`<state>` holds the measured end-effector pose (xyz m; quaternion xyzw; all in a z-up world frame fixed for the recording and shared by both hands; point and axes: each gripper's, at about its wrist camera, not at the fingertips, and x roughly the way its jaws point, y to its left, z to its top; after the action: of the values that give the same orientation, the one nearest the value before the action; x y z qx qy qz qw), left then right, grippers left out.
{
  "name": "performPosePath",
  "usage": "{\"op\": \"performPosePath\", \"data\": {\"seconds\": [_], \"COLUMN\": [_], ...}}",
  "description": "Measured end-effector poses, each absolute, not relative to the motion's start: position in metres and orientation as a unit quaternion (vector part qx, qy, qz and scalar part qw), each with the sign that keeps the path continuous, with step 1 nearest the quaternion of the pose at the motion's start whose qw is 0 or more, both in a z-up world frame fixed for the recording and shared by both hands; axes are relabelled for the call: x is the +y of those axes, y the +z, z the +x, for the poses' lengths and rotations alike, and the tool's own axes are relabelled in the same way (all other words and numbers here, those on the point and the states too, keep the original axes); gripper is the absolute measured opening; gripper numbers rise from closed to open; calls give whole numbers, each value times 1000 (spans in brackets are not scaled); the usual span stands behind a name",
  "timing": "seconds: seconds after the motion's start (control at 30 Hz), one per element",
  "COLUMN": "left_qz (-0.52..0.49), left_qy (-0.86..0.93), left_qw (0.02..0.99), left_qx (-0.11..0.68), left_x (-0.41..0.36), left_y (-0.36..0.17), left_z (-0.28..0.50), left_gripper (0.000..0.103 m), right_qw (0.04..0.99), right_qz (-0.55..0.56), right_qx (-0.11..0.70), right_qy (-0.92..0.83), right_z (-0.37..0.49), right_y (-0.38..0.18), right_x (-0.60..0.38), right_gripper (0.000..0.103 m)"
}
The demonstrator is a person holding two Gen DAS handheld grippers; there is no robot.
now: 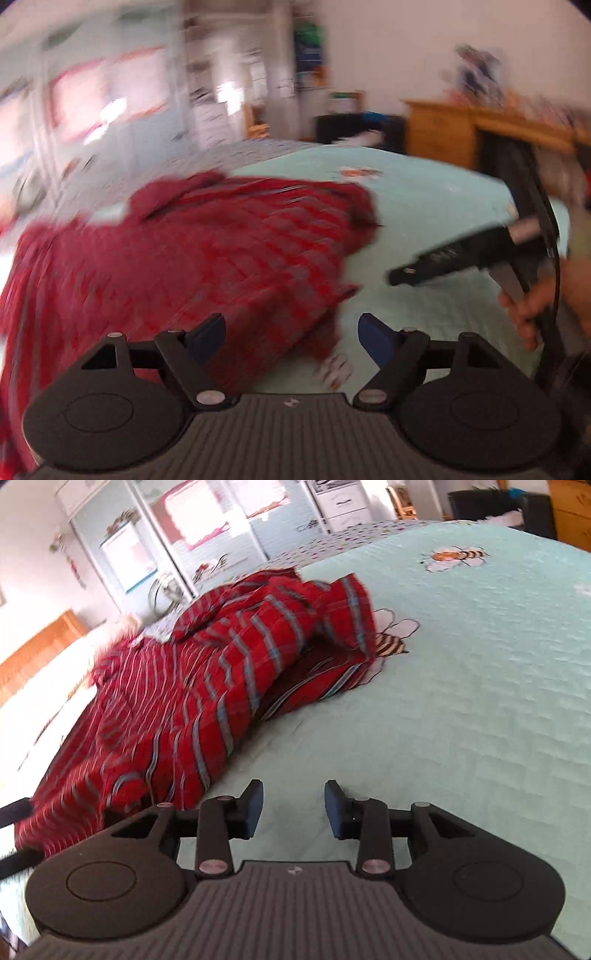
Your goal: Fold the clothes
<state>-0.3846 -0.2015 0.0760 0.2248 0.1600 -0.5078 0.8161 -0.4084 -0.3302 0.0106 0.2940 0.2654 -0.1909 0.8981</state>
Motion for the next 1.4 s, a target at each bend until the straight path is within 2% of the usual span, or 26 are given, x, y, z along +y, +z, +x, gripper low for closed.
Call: {"op": "performPosePath", "data": {"seconds": [0.07,0.1,0.17,0.2,0.23,0.27,0.3,0.4,0.47,0.53,0.7,0.73,0.77,0.83,0.97,1.17,1.33,1.4], "left_qz": [268,288,321,334,329,289,242,125,86,51,23,7,-10,-40,-36,-17,17,16], "left_qy": [-521,-528,-501,-480,-461,-452,-442,-403,-384,-390,-391,-391,-391,-393,-402,-425,-410,-400], "left_qw": [801,792,796,801,810,820,828,858,868,862,856,854,852,846,836,839,846,847], "left_qx": [123,104,109,126,155,199,244,294,302,321,337,344,349,359,372,341,339,350], "left_x": [-233,-249,-278,-291,-298,-294,-289,-257,-239,-228,-225,-222,-219,-213,-212,-212,-213,-213], "left_y": [66,60,38,27,19,19,21,34,39,37,15,9,7,7,22,49,38,31], "left_z": [-392,-396,-384,-372,-355,-332,-308,-262,-246,-235,-229,-227,-226,-224,-225,-241,-246,-242], "left_gripper": [83,87,88,77,60,26,26,22,22,22,24,25,25,25,25,27,31,31], "right_qw": [897,896,894,893,892,890,890,892,894,900,912,914,916,922,950,958,936,932], "right_qz": [300,302,304,306,309,313,315,311,305,295,269,266,255,228,127,-43,-162,-173], "right_qx": [257,253,245,242,241,241,241,243,245,244,244,244,248,243,170,84,60,92], "right_qy": [-199,-205,-218,-223,-225,-227,-227,-221,-217,-211,-191,-184,-187,-195,-227,-270,-308,-305], "right_z": [-408,-408,-407,-406,-405,-404,-402,-395,-385,-373,-337,-330,-327,-326,-345,-357,-336,-316], "right_y": [11,12,14,14,13,13,12,11,10,9,4,3,5,13,75,170,185,178], "right_x": [-338,-343,-355,-362,-369,-375,-380,-391,-396,-398,-395,-395,-394,-393,-391,-379,-373,-378], "right_gripper": [41,45,51,52,53,53,54,55,56,62,63,53,12,0,0,0,0,0]}}
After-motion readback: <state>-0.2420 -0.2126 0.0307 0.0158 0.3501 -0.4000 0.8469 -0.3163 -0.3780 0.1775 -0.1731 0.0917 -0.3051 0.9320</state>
